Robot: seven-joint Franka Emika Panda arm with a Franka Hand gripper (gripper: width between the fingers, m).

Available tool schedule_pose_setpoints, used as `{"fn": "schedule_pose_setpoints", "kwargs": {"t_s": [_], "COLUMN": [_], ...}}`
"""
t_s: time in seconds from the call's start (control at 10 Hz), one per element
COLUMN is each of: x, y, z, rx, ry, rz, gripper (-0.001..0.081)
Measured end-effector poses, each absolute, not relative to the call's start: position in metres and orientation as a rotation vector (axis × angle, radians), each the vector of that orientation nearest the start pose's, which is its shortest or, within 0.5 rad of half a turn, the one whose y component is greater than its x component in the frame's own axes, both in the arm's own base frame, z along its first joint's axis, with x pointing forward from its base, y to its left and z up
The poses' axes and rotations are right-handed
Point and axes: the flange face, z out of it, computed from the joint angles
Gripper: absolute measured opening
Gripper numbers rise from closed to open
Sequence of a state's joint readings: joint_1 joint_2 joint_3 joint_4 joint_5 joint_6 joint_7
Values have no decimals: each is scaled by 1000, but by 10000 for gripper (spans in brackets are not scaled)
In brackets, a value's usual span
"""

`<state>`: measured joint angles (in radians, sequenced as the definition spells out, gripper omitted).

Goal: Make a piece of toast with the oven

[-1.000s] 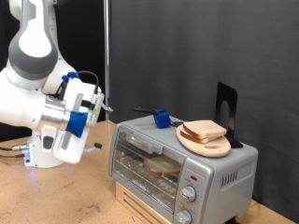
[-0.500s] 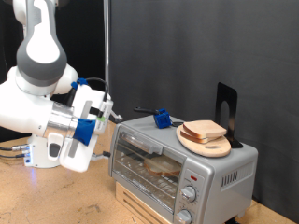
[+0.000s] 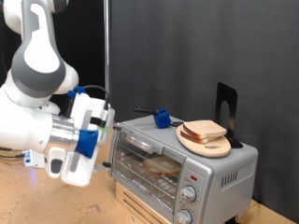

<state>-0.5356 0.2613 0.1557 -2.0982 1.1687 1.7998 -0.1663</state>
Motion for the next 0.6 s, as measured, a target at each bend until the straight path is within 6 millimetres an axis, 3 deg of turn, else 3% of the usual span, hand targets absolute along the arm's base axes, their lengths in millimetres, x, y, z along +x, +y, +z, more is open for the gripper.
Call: {"fn": "schedule_pose_setpoints", "kwargs": {"t_s": [0.1, 0.4, 0.6], "x": [544, 548, 573], "y": [-131, -127, -124], "z": [301, 301, 291], "rx": [-1812, -1768, -1737], "ry": [850, 783, 790], "rz": [185, 251, 218], "gripper": [808, 808, 808]}}
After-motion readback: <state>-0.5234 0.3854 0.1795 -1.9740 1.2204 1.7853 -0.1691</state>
